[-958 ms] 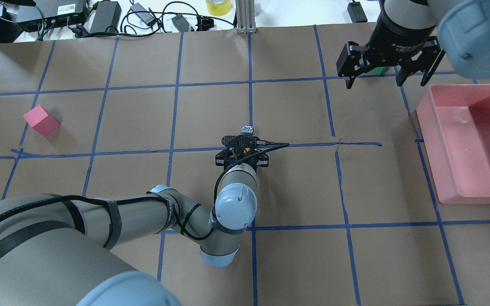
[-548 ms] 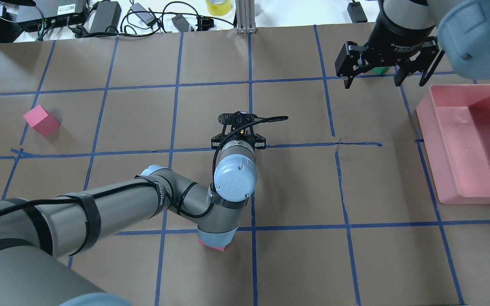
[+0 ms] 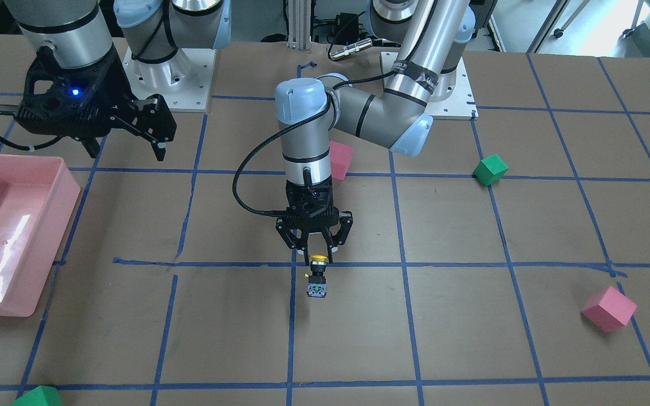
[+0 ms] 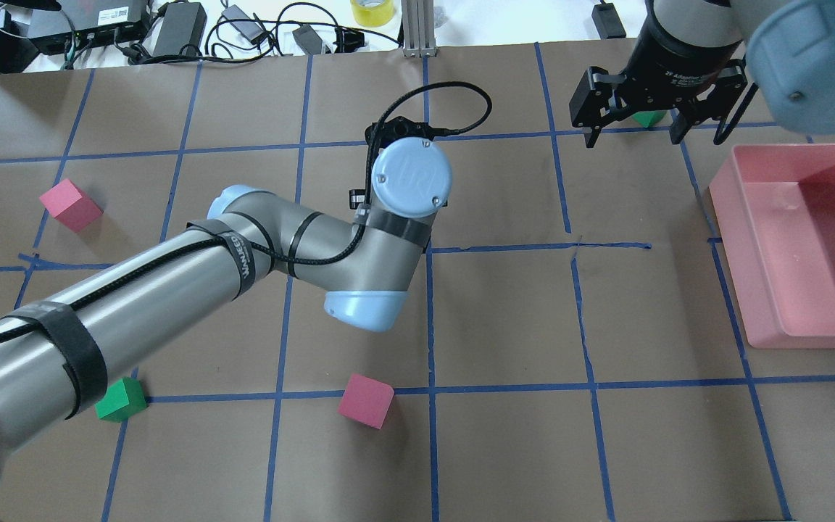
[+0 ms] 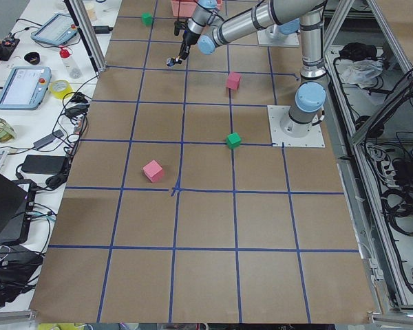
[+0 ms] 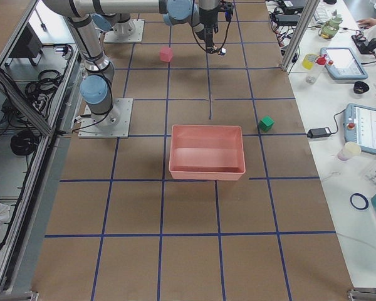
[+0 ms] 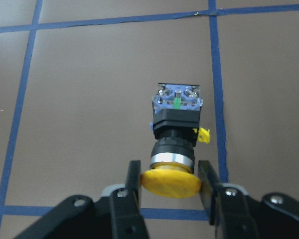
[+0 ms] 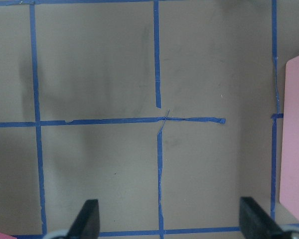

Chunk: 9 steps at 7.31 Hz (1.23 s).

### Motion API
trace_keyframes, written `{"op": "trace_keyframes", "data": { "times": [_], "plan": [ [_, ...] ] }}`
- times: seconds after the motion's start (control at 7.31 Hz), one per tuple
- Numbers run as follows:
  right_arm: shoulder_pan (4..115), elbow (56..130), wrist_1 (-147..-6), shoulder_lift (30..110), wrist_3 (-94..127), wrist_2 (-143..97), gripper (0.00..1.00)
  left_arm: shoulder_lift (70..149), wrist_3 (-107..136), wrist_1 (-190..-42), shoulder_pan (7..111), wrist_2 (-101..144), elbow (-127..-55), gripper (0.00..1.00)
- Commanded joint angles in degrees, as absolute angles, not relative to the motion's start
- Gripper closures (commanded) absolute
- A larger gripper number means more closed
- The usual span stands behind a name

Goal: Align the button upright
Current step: 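Lift and rotate the button upright with the left gripper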

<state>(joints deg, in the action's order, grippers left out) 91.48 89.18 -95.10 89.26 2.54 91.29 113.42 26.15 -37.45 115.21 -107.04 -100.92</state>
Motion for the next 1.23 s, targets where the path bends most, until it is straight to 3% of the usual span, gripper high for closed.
{"op": "trace_keyframes", "data": {
  "times": [0.0,0.41,1.1],
  "plan": [
    [91.5,89.21,-95.1,89.3,2.55,91.32,0.0,112.85,34.07,-52.94,112.17,-98.75,-94.23,1.0],
    [91.49,89.3,-95.1,89.21,2.55,91.32,0.0,114.51,46.35,-66.85,109.61,-89.53,-87.91,1.0],
    [91.49,89.38,-95.01,89.03,2.55,91.32,0.0,118.12,65.79,-70.22,100.74,-62.1,-87.36,1.0]
  ]
}}
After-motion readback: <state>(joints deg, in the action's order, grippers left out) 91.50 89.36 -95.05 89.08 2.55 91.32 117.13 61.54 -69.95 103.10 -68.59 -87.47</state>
